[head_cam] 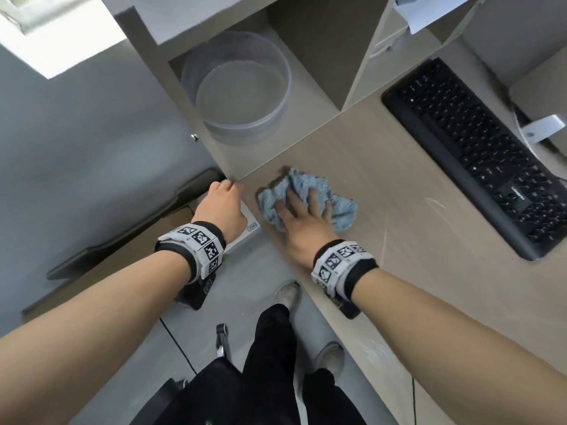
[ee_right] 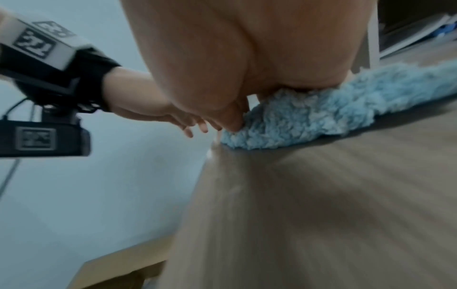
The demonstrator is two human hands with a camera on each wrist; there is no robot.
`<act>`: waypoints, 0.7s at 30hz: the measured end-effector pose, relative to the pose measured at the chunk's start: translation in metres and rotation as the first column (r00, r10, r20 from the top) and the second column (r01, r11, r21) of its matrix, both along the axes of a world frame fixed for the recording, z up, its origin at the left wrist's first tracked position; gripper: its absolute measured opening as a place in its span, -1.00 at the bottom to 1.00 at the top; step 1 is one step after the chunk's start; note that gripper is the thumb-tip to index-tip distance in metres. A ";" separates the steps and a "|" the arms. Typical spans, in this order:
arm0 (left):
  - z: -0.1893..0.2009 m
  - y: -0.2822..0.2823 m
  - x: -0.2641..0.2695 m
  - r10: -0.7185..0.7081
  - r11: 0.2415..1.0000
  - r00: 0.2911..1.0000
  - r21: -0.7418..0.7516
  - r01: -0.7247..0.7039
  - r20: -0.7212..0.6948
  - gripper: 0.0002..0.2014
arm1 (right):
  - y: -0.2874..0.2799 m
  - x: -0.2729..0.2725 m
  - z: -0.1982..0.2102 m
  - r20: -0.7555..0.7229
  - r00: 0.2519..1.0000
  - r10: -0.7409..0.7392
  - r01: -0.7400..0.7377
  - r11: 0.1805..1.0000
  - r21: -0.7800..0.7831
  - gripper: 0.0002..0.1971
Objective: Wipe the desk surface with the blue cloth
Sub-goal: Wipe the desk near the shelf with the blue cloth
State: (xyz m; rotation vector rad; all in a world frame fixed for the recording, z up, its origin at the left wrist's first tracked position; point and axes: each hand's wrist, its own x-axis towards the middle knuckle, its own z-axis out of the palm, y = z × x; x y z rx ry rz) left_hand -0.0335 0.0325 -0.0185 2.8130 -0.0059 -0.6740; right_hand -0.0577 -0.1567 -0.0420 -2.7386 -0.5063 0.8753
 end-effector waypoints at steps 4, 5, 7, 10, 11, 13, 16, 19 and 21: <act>-0.005 -0.021 0.004 -0.005 0.998 0.995 -0.055 0.010 0.095 -0.55 | -0.037 -0.041 -0.005 0.078 0.985 0.157 -0.159 0.987 0.015 -0.37; -0.006 -0.027 0.006 0.001 0.998 0.995 -0.064 0.005 0.095 -0.55 | -0.053 -0.044 -0.006 0.079 0.984 0.157 -0.156 0.988 -0.010 -0.35; -0.006 -0.039 0.012 0.001 0.997 0.998 -0.075 0.003 0.061 -0.48 | -0.085 -0.043 -0.006 0.084 0.993 0.081 -0.079 0.996 -0.035 -0.34; -0.002 -0.057 0.022 -0.005 0.998 0.999 -0.059 0.007 0.042 -0.40 | -0.124 -0.035 -0.004 0.089 0.992 -0.093 0.097 0.994 -0.052 -0.36; -0.003 -0.062 0.024 -0.003 0.998 0.999 -0.055 0.006 0.045 -0.39 | -0.135 -0.034 -0.004 0.082 0.986 -0.147 0.153 0.986 -0.066 -0.34; -0.005 -0.071 0.029 0.018 0.998 0.999 -0.054 -0.016 0.037 -0.37 | -0.154 -0.035 -0.004 0.077 0.963 -0.258 0.265 0.959 -0.101 -0.29; -0.006 -0.077 0.034 0.045 0.999 0.999 -0.022 -0.045 0.007 -0.34 | -0.176 -0.037 -0.006 0.101 0.890 -0.446 0.456 0.882 -0.122 -0.30; -0.005 -0.079 0.037 0.019 0.999 1.000 0.029 -0.018 -0.022 -0.31 | -0.187 -0.024 -0.007 0.105 0.827 -0.553 0.563 0.812 -0.153 -0.30; -0.004 -0.081 0.036 0.011 0.998 0.999 0.055 -0.009 -0.039 -0.29 | -0.181 -0.005 -0.006 0.073 0.793 -0.605 0.608 0.779 -0.151 -0.26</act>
